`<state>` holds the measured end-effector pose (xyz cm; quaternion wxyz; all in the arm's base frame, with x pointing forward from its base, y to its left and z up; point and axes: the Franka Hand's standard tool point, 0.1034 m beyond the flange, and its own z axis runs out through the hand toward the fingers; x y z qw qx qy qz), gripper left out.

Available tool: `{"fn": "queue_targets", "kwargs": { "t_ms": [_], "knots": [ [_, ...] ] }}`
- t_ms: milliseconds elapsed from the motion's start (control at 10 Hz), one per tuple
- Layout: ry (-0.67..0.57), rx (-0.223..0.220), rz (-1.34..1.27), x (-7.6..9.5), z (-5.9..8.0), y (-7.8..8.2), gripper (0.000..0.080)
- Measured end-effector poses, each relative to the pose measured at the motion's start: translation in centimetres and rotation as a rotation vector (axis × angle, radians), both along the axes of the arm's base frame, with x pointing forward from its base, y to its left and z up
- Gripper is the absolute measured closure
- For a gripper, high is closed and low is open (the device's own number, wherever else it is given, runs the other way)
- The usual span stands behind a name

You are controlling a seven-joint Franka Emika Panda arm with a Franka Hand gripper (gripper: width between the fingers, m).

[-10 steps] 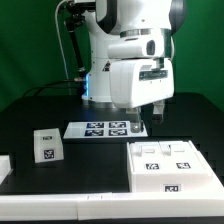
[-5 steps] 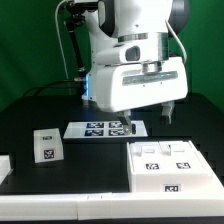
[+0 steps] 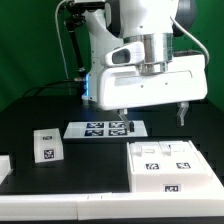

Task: Assemble cabinet

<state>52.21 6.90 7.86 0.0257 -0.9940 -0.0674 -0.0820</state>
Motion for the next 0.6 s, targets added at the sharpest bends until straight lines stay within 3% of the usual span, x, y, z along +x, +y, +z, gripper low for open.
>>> {"fn": "queue_targets", "kwargs": {
  "t_ms": [300,600],
  "knots": [
    [0.013,0.040,-0.137,-0.1,-0.1,0.4,0.0002],
    [0.000,0.034,-0.086,-0.6,-2.2,-0.1,0.0002]
  ]
}}
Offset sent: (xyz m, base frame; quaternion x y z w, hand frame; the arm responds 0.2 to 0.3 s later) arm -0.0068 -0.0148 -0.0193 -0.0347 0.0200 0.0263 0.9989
